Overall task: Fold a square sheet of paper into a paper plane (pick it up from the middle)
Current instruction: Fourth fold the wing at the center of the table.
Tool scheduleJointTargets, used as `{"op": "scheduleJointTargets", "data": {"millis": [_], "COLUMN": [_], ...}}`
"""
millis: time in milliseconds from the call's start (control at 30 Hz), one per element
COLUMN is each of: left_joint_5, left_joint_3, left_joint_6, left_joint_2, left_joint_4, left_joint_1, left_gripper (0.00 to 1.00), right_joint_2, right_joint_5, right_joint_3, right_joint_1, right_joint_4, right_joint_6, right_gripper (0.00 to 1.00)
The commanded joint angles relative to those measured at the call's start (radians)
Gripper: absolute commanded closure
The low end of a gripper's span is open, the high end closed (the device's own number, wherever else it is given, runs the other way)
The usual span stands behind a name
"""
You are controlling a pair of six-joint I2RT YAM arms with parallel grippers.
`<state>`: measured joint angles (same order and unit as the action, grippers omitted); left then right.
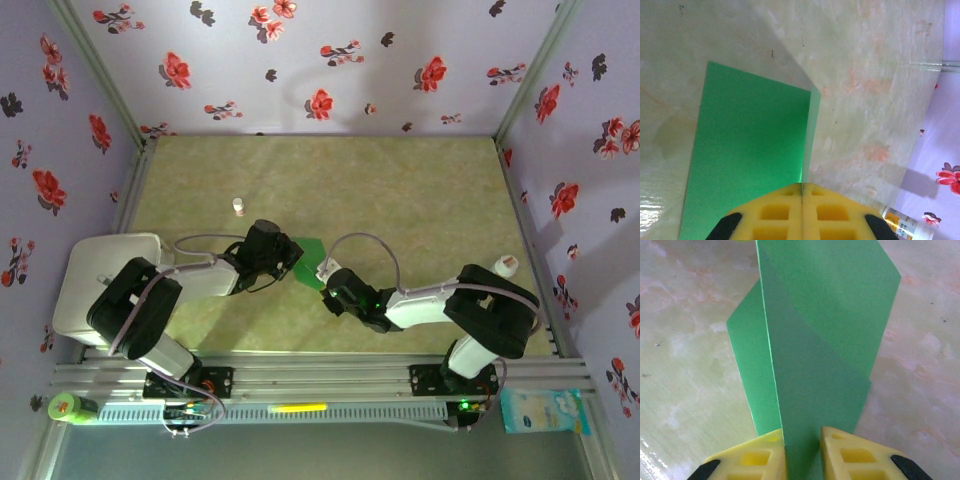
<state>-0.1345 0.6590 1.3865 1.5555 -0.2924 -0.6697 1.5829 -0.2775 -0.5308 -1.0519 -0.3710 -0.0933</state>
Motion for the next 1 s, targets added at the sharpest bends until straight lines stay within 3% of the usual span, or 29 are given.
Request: {"op": "scheduleJointTargets", "data": {"millis": [0, 300, 567, 967], "left_joint_5": [-0.007, -0.007, -0.009, -0.011], "left_joint_3": [0.016, 0.026, 0.022, 0.024], "left_joint_6": [0.009, -0.005, 0.006, 0.004], "left_joint_2": [0.009, 0.008, 0.012, 0.012], "left_joint_4": [-0.01, 0.012, 0.007, 0.01], "left_joint_1": [-0.007, -0.006, -0.001, -0.001], "left_gripper": [0.99, 0.95, 0.96, 0.96], "right_joint_2": [0.015, 0.015, 0.0, -0.003], "right_joint_5": [-0.015, -0.008, -0.005, 0.013], "right_joint_3": [-0.019, -0.021, -0.023, -0.033], "right_joint_1": [-0.007, -0.007, -0.007, -0.007], "right_joint_4": [-0.008, -0.001, -0.012, 0.001], "right_joint_6": [-0.003, -0.017, -0.02, -0.025], "right_gripper": [0.8, 0.86, 0.78, 0.79]}}
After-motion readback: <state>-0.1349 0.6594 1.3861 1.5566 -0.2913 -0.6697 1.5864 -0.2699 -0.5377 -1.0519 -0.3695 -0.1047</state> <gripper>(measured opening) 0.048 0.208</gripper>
